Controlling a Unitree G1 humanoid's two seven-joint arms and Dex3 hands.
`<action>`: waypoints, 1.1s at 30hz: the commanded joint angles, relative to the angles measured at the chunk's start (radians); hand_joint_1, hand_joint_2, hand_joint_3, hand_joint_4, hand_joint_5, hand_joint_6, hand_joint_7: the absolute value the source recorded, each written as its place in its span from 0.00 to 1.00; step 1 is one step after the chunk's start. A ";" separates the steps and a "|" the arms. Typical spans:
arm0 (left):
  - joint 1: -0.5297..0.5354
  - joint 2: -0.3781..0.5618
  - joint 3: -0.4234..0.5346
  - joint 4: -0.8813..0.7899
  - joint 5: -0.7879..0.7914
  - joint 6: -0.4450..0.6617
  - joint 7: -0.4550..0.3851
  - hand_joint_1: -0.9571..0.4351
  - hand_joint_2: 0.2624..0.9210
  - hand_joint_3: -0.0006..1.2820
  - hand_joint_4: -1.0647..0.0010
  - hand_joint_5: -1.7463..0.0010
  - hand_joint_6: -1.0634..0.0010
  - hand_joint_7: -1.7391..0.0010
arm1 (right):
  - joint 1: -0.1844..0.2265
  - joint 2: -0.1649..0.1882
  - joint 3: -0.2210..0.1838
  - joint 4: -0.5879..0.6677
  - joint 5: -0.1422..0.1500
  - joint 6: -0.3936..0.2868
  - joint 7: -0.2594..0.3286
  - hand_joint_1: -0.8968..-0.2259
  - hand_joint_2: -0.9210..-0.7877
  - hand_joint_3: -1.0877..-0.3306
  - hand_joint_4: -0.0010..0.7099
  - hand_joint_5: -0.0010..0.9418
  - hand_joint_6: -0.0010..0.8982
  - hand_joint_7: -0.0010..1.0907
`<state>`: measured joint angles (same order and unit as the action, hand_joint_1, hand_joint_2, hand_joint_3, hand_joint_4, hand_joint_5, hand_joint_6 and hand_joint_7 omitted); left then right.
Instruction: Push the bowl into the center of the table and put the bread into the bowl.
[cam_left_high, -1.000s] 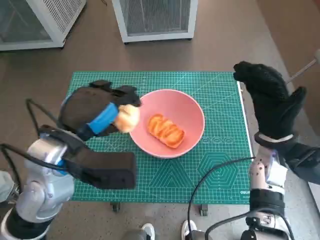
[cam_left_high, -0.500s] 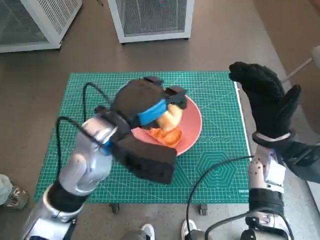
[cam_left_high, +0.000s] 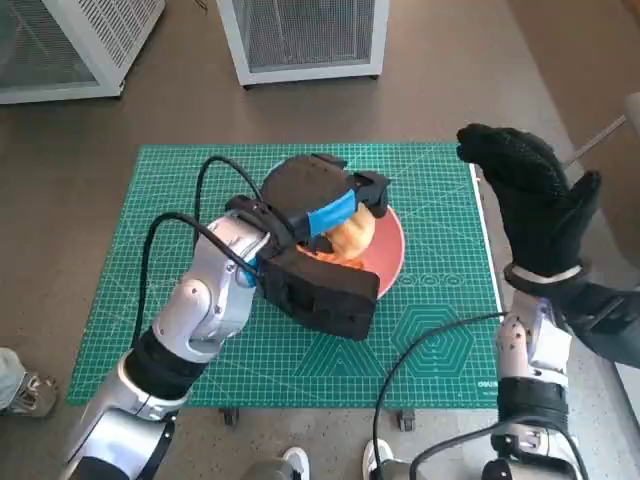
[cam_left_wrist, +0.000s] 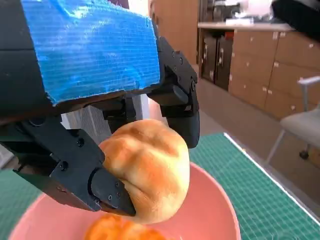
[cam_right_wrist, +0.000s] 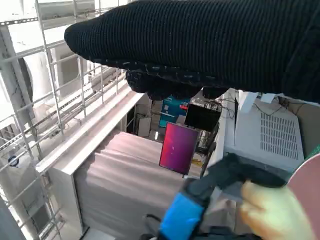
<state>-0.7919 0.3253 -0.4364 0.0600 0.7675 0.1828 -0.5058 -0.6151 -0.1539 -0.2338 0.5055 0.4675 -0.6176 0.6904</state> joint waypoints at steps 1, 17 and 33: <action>0.002 0.000 0.004 -0.018 -0.016 0.047 -0.064 0.65 0.79 0.03 0.73 0.89 0.66 0.93 | 0.022 -0.005 0.002 -0.004 -0.002 0.016 0.006 0.31 0.00 0.41 0.25 0.00 0.17 0.14; 0.024 0.034 0.057 -0.043 -0.058 0.026 -0.049 0.37 0.86 0.02 0.90 1.00 0.77 1.00 | 0.017 0.000 0.004 -0.009 -0.012 0.014 -0.005 0.31 0.00 0.42 0.25 0.00 0.17 0.14; 0.130 0.001 0.441 -0.044 -0.496 -0.242 0.185 0.33 0.98 0.04 0.84 0.99 0.72 0.99 | 0.005 -0.004 0.007 -0.030 -0.016 0.013 -0.019 0.31 0.00 0.43 0.26 0.00 0.17 0.14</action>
<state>-0.7041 0.3477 -0.0805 0.0141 0.3803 0.0443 -0.3795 -0.6154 -0.1535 -0.2307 0.4808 0.4632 -0.6118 0.6776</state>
